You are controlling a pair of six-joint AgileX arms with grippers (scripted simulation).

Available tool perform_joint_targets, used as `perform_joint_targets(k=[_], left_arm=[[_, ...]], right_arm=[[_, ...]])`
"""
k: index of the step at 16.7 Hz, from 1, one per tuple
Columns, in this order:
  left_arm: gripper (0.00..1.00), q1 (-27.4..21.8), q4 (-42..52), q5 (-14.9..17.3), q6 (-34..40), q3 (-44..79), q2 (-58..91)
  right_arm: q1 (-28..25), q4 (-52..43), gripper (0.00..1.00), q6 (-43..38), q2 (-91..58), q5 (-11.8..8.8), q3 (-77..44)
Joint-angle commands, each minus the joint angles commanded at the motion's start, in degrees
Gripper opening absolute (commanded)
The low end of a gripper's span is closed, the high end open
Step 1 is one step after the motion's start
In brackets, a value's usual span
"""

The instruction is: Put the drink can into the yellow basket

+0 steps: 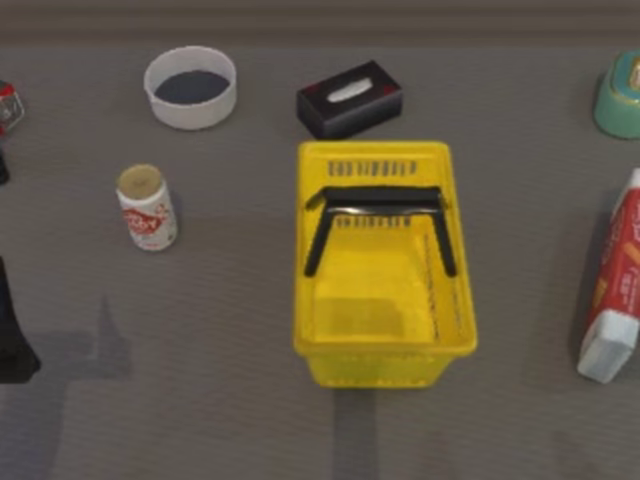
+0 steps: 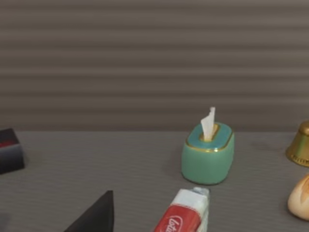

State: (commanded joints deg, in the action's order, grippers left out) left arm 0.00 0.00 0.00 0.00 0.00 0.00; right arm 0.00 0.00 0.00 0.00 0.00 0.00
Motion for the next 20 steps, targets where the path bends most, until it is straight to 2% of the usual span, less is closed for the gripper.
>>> perform_joint_targets(k=[4,8,12,20], left_arm=[[1.0,-0.26,1.28,0.05,-0.64,1.72,1.74],[1.0,-1.52,8.44,0.11,-4.23,11.98,12.5],[1.0,-3.4,19.69,0.15,-9.89,29.26,32.2],[1.0,-7.77,45.95,0.38,-23.09,72.84,82.79]], right_arm=[[0.0,0.0,1.0,0.0,0.0,0.0,0.0],[0.0,0.0,1.0,0.0,0.0,0.0,0.0],[0.0,0.0,1.0,0.0,0.0,0.0,0.0],[0.0,0.0,1.0,0.0,0.0,0.0,0.0]])
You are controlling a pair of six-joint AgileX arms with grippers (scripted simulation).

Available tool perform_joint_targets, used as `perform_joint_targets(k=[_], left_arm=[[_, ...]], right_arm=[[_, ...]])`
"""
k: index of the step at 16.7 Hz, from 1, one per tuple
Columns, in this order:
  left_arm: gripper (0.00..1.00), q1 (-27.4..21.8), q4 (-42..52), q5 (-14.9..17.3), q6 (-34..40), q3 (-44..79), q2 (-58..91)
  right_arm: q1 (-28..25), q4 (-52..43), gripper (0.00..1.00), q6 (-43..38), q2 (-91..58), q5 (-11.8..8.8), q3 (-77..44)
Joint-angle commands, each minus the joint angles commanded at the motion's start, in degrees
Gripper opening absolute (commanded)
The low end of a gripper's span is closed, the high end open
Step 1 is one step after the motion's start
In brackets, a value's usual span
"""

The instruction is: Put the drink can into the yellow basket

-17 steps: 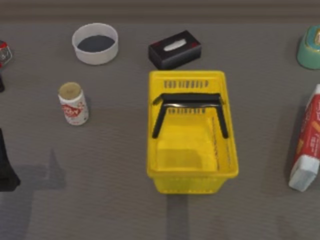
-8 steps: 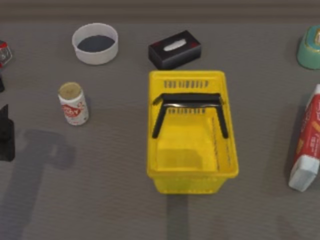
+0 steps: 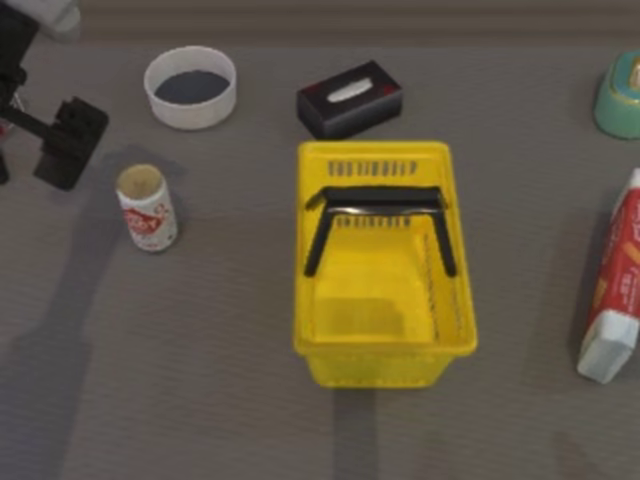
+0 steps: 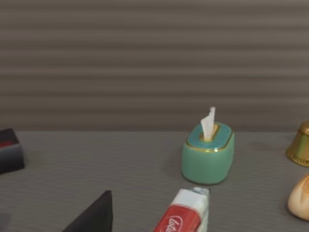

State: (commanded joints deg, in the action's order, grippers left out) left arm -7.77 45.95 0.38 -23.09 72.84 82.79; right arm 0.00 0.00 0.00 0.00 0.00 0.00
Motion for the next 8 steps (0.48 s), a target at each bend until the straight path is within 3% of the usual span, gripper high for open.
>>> perform_joint_targets(k=[8], left_arm=[[1.0,-3.26,20.81,-0.03,-10.1,33.36,39.83]], right_arm=[[0.0,0.0,1.0,0.0,0.0,0.0,0.0]])
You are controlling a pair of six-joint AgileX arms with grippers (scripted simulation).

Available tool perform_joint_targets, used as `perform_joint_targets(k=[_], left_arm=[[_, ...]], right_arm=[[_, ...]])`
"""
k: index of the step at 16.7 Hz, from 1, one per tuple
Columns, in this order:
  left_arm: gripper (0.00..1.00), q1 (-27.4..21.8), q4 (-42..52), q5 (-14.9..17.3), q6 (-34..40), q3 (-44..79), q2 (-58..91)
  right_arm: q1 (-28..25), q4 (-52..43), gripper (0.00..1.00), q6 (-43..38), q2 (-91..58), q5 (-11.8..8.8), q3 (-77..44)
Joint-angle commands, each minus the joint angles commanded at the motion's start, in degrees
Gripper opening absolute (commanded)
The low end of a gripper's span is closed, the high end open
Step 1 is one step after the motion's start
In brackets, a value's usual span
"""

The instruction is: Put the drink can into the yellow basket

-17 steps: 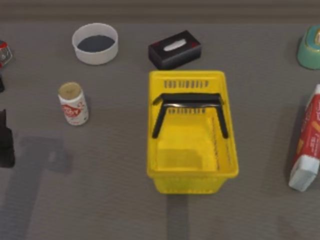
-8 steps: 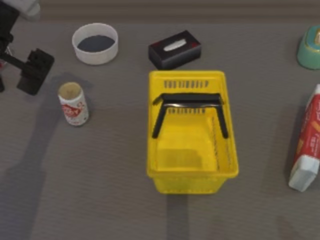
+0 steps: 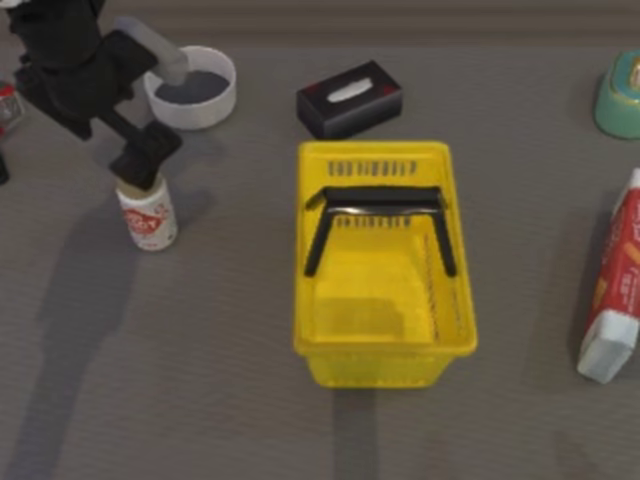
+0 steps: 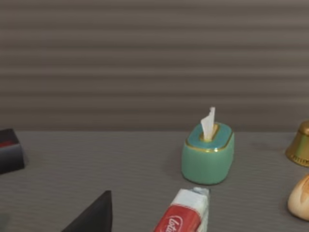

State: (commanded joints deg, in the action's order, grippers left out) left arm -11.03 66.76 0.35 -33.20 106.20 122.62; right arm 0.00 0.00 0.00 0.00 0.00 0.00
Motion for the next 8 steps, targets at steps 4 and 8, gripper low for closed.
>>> perform_joint_targets(k=[4,8], left_arm=[[1.0,-0.65,4.71,-0.12,-2.15,6.45,8.06],[1.0,-0.7,5.02,-0.14,-2.29,6.81,8.56]], right_arm=[[0.0,0.0,1.0,0.0,0.0,0.0,0.0],[0.0,0.0,1.0,0.0,0.0,0.0,0.0]])
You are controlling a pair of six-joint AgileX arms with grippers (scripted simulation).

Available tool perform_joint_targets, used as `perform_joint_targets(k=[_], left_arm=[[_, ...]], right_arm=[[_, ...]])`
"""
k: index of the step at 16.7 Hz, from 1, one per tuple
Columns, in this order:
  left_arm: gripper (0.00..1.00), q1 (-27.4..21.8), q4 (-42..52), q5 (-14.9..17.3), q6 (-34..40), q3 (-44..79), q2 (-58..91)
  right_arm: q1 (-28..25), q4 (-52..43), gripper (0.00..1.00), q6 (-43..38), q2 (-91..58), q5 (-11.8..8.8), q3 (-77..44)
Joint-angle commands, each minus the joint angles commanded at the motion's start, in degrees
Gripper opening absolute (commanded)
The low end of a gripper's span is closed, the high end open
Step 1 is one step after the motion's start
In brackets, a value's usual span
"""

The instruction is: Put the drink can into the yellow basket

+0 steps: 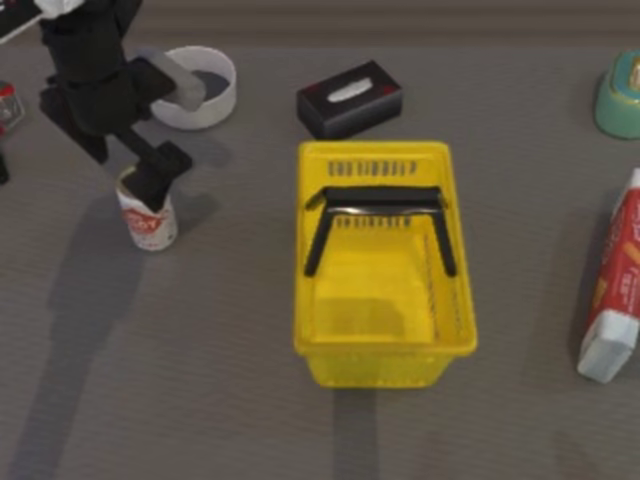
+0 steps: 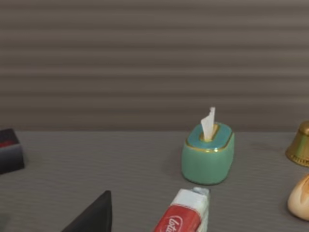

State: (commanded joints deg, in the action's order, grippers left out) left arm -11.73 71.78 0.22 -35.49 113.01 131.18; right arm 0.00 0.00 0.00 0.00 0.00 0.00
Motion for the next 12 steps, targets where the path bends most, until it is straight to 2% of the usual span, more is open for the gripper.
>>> perform_joint_targets(k=[3,9,12], left_arm=[[1.0,0.16,-1.13,0.0,-0.09,-1.02,0.13],[1.0,0.06,-9.71,0.02,-0.08,-7.61,2.05],[1.0,0.06,-9.97,0.02,-0.08,-7.84,2.13]], right_arm=[[0.0,0.0,1.0,0.0,0.0,0.0,0.0],[0.0,0.0,1.0,0.0,0.0,0.0,0.0],[0.0,0.0,1.0,0.0,0.0,0.0,0.0]])
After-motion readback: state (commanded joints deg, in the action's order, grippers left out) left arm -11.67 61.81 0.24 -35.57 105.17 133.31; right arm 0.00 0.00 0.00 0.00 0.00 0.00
